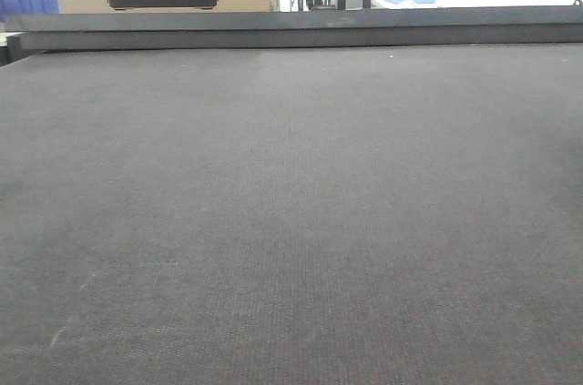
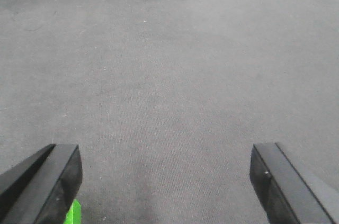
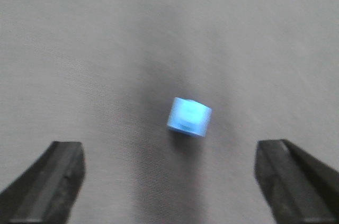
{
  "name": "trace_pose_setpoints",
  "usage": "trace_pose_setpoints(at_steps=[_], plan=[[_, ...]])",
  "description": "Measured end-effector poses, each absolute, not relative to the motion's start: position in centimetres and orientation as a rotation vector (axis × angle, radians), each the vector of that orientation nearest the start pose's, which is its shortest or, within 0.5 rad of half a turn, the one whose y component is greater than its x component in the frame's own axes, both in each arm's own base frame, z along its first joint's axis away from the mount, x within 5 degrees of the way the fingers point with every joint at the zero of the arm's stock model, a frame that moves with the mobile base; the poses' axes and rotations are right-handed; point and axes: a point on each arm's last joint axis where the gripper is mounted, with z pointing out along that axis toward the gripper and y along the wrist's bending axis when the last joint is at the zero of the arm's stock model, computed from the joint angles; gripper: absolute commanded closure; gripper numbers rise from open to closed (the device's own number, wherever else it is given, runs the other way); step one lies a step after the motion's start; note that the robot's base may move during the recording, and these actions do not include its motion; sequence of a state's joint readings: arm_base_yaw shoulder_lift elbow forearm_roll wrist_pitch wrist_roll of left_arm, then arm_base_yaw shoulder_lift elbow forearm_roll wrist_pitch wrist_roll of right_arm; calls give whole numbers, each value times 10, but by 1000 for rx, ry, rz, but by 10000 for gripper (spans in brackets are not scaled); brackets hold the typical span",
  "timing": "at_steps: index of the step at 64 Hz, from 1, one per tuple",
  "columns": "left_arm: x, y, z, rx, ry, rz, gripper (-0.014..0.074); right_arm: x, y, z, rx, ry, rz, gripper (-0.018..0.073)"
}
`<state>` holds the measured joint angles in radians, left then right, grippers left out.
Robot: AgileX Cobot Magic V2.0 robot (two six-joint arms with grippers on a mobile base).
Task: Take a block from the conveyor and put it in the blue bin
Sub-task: 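Close the right gripper on the light-blue block and lift it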
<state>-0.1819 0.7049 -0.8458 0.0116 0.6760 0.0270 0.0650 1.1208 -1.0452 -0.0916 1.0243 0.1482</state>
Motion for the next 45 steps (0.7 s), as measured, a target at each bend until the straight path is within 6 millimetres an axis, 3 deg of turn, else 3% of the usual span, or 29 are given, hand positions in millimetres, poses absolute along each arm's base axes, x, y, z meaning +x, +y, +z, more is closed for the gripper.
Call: trace_pose_setpoints(at_steps=[17, 45], plan=[[129, -24, 374, 223, 2013, -90, 46, 242, -21, 308, 281, 2716, -51, -6], [128, -24, 371, 226, 2042, -88, 46, 292, -22, 247, 333, 2814, 45, 1]])
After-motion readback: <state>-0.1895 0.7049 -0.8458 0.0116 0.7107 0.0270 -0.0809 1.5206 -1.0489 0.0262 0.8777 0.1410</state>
